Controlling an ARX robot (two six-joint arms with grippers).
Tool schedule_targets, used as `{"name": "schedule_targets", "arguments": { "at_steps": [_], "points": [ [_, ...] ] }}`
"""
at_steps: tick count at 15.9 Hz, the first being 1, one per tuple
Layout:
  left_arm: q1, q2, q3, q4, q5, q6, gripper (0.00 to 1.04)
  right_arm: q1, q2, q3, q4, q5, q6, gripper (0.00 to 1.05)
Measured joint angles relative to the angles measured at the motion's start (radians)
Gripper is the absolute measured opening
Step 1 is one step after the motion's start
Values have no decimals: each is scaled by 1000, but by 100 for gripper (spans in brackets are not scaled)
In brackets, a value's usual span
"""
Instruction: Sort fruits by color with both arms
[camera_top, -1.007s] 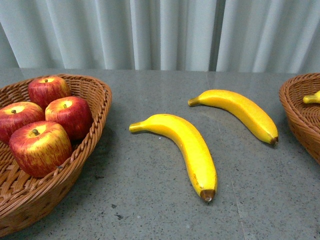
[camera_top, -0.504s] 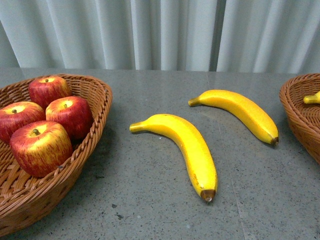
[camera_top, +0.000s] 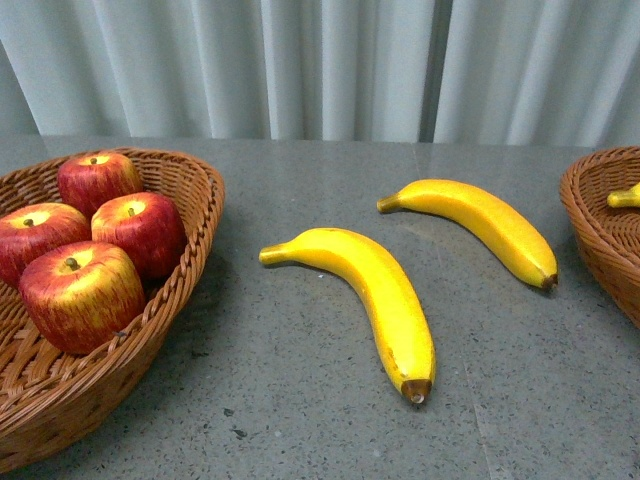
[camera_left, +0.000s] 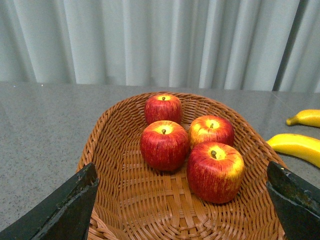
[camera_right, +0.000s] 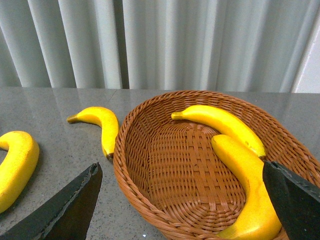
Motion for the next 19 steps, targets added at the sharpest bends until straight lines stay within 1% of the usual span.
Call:
{"name": "schedule_targets", "arguments": {
  "at_steps": [1, 10, 11, 12, 13, 15, 16, 17, 18, 19],
  "points": [
    [0, 0, 0, 0, 0, 2, 97, 0, 0, 0, 0, 0, 0, 98],
    [0, 0, 0, 0, 0, 3, 98, 0, 0, 0, 0, 0, 0, 98],
    [0, 0, 0, 0, 0, 3, 98, -4, 2, 0, 5, -15, 11, 98],
    [0, 0, 0, 0, 1, 3, 98, -33, 85, 8, 118, -116, 71, 98],
    [0, 0, 0, 0, 0, 3, 98, -30, 180, 25, 200, -130, 98, 98],
    [0, 0, 0, 0, 0, 3, 98, 44, 454, 119, 436, -122, 119, 98],
    [0, 0, 0, 0, 0, 3, 98, 82, 562, 178, 524, -97, 119, 98],
    [0, 0, 0, 0, 0, 3, 98, 145, 732, 284, 629, -66, 120, 98],
    [0, 0, 0, 0, 0, 3, 98, 200, 858, 367, 671, -39, 119, 98],
    [0, 0, 0, 0, 0, 3, 98, 255, 980, 447, 676, -15, 116, 98]
  ]
}}
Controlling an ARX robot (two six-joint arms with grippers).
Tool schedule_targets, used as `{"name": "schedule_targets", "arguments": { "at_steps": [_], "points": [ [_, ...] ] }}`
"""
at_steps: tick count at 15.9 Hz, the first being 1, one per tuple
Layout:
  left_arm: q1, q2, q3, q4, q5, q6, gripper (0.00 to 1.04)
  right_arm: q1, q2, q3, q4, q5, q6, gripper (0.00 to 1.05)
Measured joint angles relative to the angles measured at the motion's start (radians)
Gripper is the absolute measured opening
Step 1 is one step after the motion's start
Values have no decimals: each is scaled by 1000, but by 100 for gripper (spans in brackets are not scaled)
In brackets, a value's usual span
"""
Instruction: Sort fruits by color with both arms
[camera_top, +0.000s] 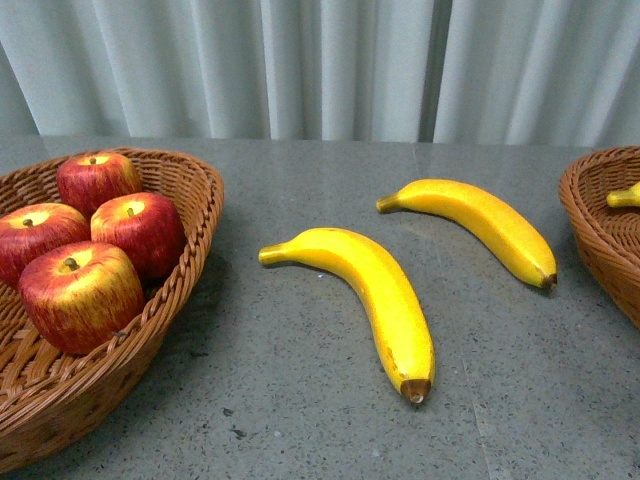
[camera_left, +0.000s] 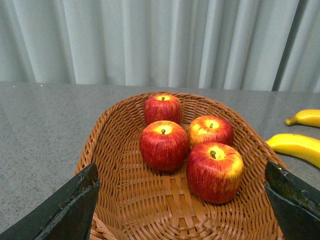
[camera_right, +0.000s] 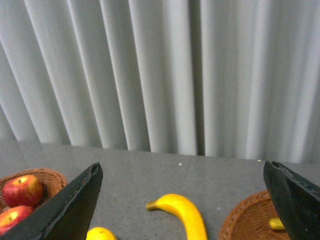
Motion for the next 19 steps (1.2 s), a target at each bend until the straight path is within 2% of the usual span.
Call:
{"name": "schedule_targets", "arguments": {
  "at_steps": [3, 8, 13, 19],
  "points": [
    [0, 0, 0, 0, 0, 0, 98, 186, 375, 307, -96, 47, -18, 98],
    [0, 0, 0, 0, 0, 0, 98, 343, 615, 496, -273, 69, -70, 98],
    [0, 0, 0, 0, 0, 0, 98, 351, 719, 552, -392, 83, -83, 98],
    [0, 0, 0, 0, 0, 0, 98, 290, 803, 591, -587, 64, -96, 98]
  ]
}}
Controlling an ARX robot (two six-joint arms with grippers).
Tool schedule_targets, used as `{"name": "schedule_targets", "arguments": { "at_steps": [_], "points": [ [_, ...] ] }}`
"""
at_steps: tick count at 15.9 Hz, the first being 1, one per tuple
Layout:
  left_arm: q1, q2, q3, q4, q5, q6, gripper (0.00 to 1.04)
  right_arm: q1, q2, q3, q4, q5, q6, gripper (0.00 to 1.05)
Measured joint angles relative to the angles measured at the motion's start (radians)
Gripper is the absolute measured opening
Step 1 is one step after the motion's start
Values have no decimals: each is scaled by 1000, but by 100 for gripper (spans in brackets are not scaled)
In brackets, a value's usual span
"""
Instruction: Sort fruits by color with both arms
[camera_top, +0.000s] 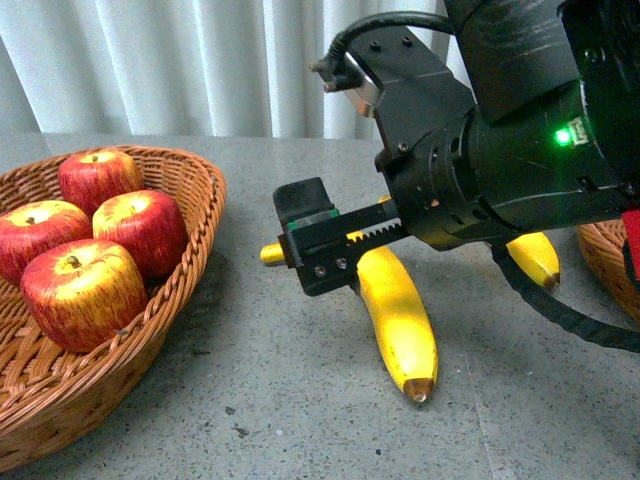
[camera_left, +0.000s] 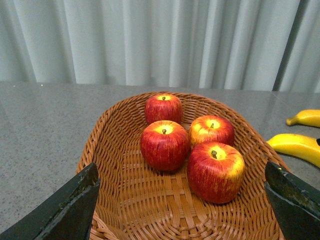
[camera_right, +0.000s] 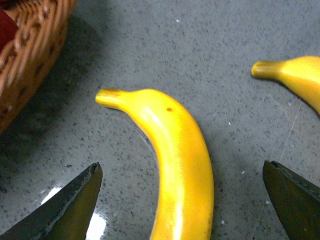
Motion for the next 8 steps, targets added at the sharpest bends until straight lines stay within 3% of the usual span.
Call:
{"name": "schedule_targets", "arguments": {
  "at_steps": [8],
  "points": [
    [0, 0, 0, 0, 0, 0, 98, -22, 38, -1, -88, -26, 2, 98]
  ]
}}
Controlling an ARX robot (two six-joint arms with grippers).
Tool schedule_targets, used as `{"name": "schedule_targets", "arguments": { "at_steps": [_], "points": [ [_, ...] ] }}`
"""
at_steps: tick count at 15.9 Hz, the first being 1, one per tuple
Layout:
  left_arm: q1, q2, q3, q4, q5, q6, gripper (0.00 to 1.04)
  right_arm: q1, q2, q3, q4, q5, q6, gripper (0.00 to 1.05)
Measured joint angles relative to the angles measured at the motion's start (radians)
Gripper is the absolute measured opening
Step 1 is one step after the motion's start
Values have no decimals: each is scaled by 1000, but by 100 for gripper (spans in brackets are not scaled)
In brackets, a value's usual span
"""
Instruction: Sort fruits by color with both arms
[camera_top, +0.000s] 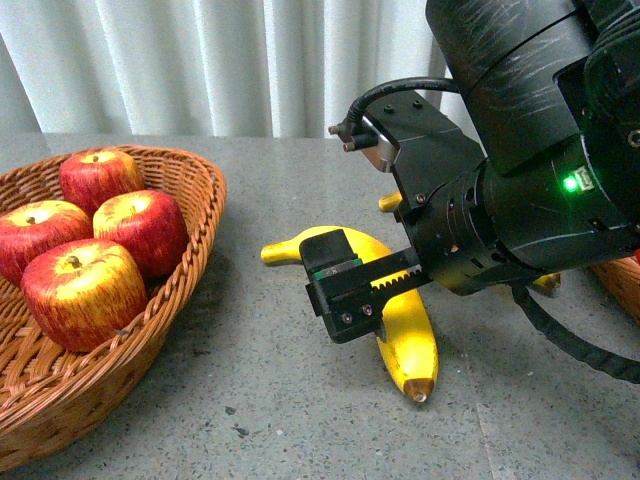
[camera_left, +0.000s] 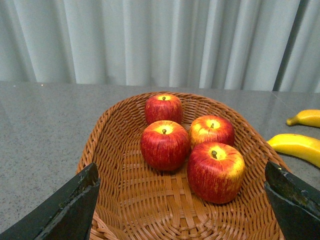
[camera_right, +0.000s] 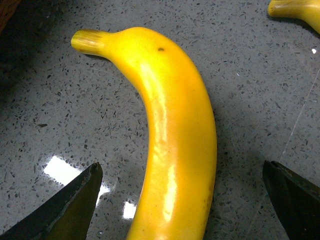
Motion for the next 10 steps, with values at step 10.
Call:
{"name": "schedule_targets", "arguments": {
  "at_steps": [10],
  "points": [
    [0, 0, 0, 0, 0, 0, 98, 12, 50, -29, 56, 15, -10, 62]
  ]
}}
